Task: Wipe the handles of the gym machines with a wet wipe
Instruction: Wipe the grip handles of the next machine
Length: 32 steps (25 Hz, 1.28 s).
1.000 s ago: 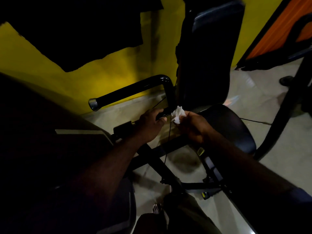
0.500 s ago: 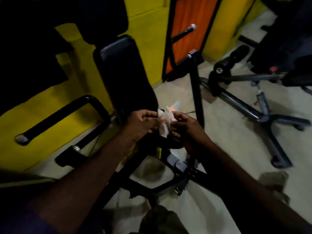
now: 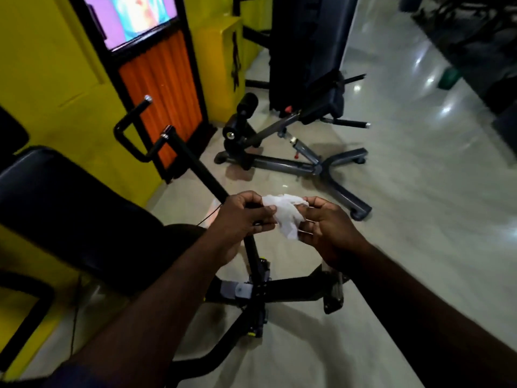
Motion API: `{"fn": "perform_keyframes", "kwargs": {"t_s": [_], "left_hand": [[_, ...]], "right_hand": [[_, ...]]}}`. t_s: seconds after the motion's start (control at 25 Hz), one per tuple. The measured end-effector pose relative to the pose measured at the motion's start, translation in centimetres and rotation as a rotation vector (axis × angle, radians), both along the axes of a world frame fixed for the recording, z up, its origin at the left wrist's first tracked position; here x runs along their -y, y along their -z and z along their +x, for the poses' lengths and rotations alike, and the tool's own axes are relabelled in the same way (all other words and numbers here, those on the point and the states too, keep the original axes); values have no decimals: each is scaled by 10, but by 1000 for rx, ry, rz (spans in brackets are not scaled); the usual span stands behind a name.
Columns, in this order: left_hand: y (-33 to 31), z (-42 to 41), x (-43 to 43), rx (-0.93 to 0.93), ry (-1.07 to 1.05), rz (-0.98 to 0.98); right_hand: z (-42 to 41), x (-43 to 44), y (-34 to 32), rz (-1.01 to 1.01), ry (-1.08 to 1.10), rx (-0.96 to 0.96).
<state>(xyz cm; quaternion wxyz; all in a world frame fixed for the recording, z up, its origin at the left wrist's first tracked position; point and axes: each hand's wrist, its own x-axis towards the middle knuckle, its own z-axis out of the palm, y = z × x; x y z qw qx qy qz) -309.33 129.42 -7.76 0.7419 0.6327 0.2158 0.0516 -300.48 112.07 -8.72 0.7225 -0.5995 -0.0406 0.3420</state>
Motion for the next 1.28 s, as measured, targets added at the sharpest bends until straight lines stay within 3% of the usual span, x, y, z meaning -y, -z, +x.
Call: {"fn": "perform_keyframes", "kwargs": {"t_s": [0.2,0.36,0.6,0.76,0.88,1.16,1.28], "left_hand": [[-22,96,109,19,76,87],[-39,176,212,37,174,42],[-36,273,286,12,298,379],[-25,323,287,32,259,348],[-9,366,273,26,195,277],[11,489,215,70,169,331],[0,531,187,69,145,386]], "right_hand": [[85,120,-11,15,97,103],[168,233,-22,26,69,159],[253,311,-20,-113,26,243],[307,314,-7,-175,-1,328],[360,301,-2,-230,-151,378],[496,239,-14,-214,-392,70],[547,202,-12,-227,-441,162]]}}
